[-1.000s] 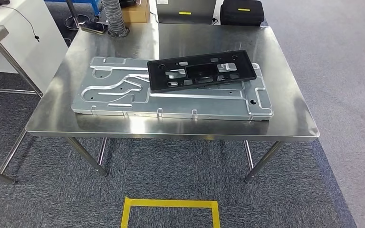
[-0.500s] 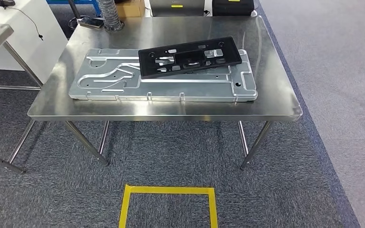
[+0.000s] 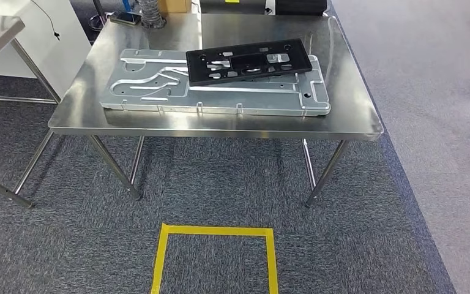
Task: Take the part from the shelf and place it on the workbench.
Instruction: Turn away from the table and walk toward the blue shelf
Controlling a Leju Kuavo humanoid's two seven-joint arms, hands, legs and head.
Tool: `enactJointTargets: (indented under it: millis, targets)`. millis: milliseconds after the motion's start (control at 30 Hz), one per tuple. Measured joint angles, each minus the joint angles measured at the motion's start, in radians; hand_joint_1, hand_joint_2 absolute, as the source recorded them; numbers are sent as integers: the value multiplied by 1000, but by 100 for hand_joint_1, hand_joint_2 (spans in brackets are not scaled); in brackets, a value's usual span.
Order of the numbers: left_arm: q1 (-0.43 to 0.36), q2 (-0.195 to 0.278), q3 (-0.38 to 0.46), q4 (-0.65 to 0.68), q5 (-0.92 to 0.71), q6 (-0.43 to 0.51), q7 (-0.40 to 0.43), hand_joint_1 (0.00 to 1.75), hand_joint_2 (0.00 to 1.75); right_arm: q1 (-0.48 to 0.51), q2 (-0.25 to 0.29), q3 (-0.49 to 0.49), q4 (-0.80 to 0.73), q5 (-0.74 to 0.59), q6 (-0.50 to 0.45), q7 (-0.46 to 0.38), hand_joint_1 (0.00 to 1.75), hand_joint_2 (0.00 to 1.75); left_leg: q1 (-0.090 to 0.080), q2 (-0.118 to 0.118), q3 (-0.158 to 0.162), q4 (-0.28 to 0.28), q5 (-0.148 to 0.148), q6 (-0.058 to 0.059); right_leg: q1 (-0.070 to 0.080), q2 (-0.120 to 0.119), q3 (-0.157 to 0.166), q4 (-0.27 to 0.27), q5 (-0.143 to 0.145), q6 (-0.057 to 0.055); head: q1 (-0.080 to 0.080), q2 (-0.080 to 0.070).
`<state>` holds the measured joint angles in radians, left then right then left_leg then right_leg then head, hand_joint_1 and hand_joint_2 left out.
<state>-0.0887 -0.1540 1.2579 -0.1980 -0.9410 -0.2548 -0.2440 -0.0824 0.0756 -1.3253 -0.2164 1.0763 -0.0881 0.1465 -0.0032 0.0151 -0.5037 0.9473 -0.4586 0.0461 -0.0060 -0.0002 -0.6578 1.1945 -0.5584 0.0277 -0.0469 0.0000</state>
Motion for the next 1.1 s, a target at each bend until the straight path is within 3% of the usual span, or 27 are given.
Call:
enactJointTargets:
  millis: [33, 100, 167, 267, 300, 333, 367, 433, 467, 500, 533, 600, 633, 700, 767, 800, 833, 867, 933, 967, 1000, 1033, 1100]
  targets:
    - [1, -1, 1, 0, 2, 2, 4, 0, 0, -2, 1, -7, 1, -6, 4, -4, 0, 0, 2, 0, -30, 14, 13, -4, -7, 0, 19, 26, -7, 8, 0, 0]
    - [1, -4, 2, 0, 5, 8, 8, 0, 0, -7, 1, -14, 1, -8, 20, -18, 0, 0, 6, 0, -80, 46, 28, -15, -13, 0, 126, -89, 38, 14, 0, 0]
    - [0, -7, 2, 0, 5, 14, 8, 0, 0, -12, 1, -16, 2, -8, 34, -33, 0, 0, 5, 0, -101, 63, 38, -27, -11, 1, 191, -195, 28, 7, 0, 0]
    - [1, -9, 2, 0, 5, 22, 7, 0, 0, -13, 1, -17, 2, -6, 42, -47, 0, 0, 7, -1, -113, 67, 52, -47, -8, -1, 185, -216, 33, -16, 0, 0]
    - [2, -9, 3, 0, 5, 24, 6, 0, 0, -14, 1, -17, 3, -6, 42, -49, 0, 0, 8, -2, -120, 77, 36, -53, -10, -3, 177, -216, 43, -25, 0, 0]
    - [3, -9, 3, 0, 5, 24, 5, 0, 0, -15, 1, -17, 3, -6, 42, -51, 0, 0, 9, -4, -130, 101, 4, -58, -11, -5, 167, -218, 54, -33, 0, 0]
    - [3, -8, 3, 0, 5, 24, 3, 0, 0, -16, 1, -18, 3, -6, 42, -53, 0, 0, 11, -6, -144, 150, -47, -62, -11, -7, 155, -218, 64, -39, 0, 0]
    - [2, -8, 3, 0, 5, 24, 0, 0, 0, -16, 1, -19, 3, -7, 42, -53, 0, 0, 14, -6, -172, 276, -135, -67, -8, -8, 127, -216, 86, -44, 0, 0]
    - [2, -8, 3, 0, 4, 24, -1, 0, 0, -16, 1, -19, 3, -7, 41, -53, 0, 0, 14, -6, -175, 329, -152, -68, -7, -8, 111, -213, 98, -43, 0, 0]
    - [2, -8, 3, 0, 4, 24, -3, 0, 0, -16, 1, -19, 3, -7, 40, -53, 0, 0, 15, -6, -164, 348, -141, -69, -6, -8, 94, -210, 108, -42, 0, 0]
    - [1, -8, 3, 0, 4, 24, -5, 0, 0, -16, 1, -19, 3, -6, 39, -53, 0, 0, 15, -6, -135, 332, -113, -68, -6, -8, 77, -205, 118, -40, 0, 0]
    - [-2, -6, 3, 0, 5, 24, -11, 0, 0, -16, 1, -19, 4, -5, 36, -52, 0, 0, 14, -7, -35, 215, -69, -62, -5, -7, 48, -194, 135, -33, 0, 0]
    - [-5, -6, 3, 0, 5, 23, -15, 0, 0, -16, 2, -19, 4, -4, 34, -51, 0, 0, 13, -8, 20, 135, -71, -57, -4, -7, 37, -190, 143, -28, 0, 0]
    - [-9, -6, 3, 0, 5, 22, -23, 0, 0, -16, 3, -19, 5, -4, 30, -50, 0, 0, 7, -10, 77, 36, -93, -45, -3, -7, 26, -188, 162, -16, 0, 0]
    - [-8, -6, 3, 0, 5, 20, -26, 0, 0, -15, 3, -20, 6, -5, 29, -52, 0, 0, 6, -8, 68, 22, -85, -31, -5, -7, 20, -191, 180, -3, 0, 0]
    - [-7, -6, 3, 0, 5, 20, -28, 0, 0, -14, 3, -21, 6, -6, 28, -53, 0, 0, 7, -6, 57, 22, -74, -23, -7, -5, 15, -187, 171, 3, 0, 0]
    - [-7, -5, 3, 0, 5, 20, -29, 0, 0, -12, 3, -22, 6, -8, 27, -55, 0, 0, 8, -4, 45, 21, -61, -15, -8, -4, 6, -167, 140, 7, 0, 0]
    - [-6, -5, 3, 0, 4, 21, -31, 0, 0, -10, 3, -23, 6, -8, 26, -56, 0, 0, 8, -2, 31, 20, -47, -7, -9, -2, -5, -130, 91, 10, 0, 0]
    - [-7, -3, 4, 0, 4, 21, -33, 0, 0, -7, 4, -23, 7, -10, 26, -58, 0, 0, 3, -1, 0, 21, -22, 2, -9, -2, -25, -13, -19, 13, 0, 0]
    - [-7, -2, 4, 0, 4, 21, -34, 0, 0, -8, 4, -23, 8, -11, 27, -60, 0, 0, 1, 0, -17, 22, -9, 3, -9, -2, -28, 44, -45, 13, 0, 0]
    - [-7, -1, 4, 0, 4, 21, -35, 0, 0, -8, 4, -23, 8, -11, 27, -62, 0, 0, -2, 0, -35, 26, 4, 4, -8, -2, -21, 81, -44, 12, 0, 0]
    - [-8, 0, 4, 0, 4, 21, -35, 0, 0, -9, 4, -23, 8, -12, 28, -64, 0, 0, -4, 1, -56, 31, 16, 3, -7, -2, -1, 91, -19, 9, 0, 0]
    - [-8, 2, 4, 0, 4, 21, -36, 0, 0, -11, 3, -23, 8, -14, 29, -69, 0, 0, -5, 1, -95, 45, 39, 0, -2, -2, 85, 16, 39, -2, 0, 0]
